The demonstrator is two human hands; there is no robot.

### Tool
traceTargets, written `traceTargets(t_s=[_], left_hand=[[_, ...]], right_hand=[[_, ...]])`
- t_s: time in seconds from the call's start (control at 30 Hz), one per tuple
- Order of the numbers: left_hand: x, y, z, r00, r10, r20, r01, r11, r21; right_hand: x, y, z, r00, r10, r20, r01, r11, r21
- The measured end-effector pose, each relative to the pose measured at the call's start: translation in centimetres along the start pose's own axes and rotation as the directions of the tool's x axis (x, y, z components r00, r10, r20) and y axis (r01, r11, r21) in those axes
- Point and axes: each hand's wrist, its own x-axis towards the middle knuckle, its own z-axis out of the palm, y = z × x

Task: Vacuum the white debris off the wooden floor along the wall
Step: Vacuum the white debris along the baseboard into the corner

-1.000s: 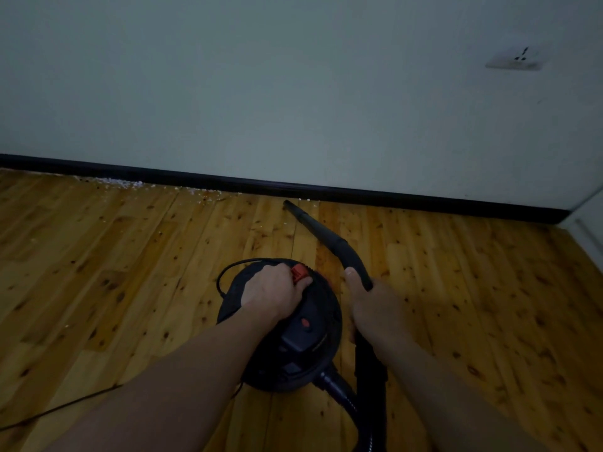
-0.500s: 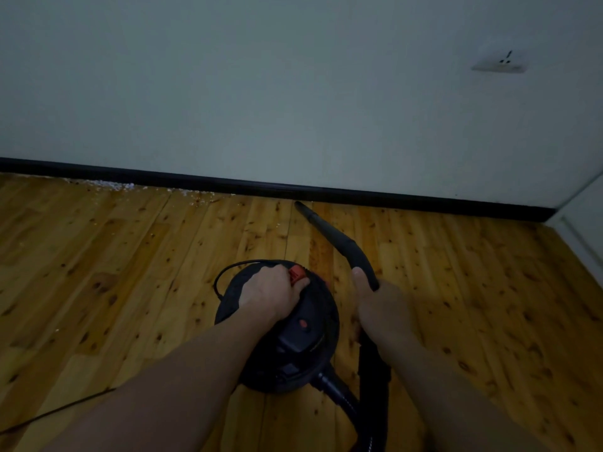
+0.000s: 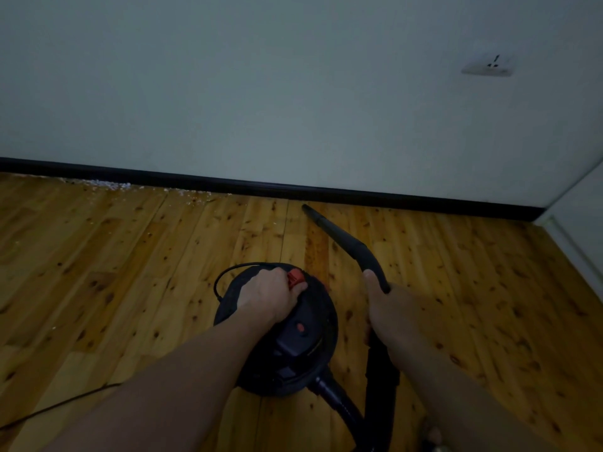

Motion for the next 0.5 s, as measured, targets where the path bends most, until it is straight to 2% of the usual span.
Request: traceTargets(t_s=[0.33, 0.5], left_hand=[[-2.6, 0.0, 0.6, 1.0, 0.011, -0.007, -0.011, 0.999, 0.033], [-3.9, -0.1, 0.8, 1.0, -0.012, -0.025, 0.013, 0.999, 0.035]], right_hand=[[-2.9, 1.4, -0.7, 1.0, -0.03, -0.004, 0.03, 1.0, 0.009], [-3.8, 2.3, -1.5, 0.996, -0.07, 0.053, 0.068, 0.997, 0.032]])
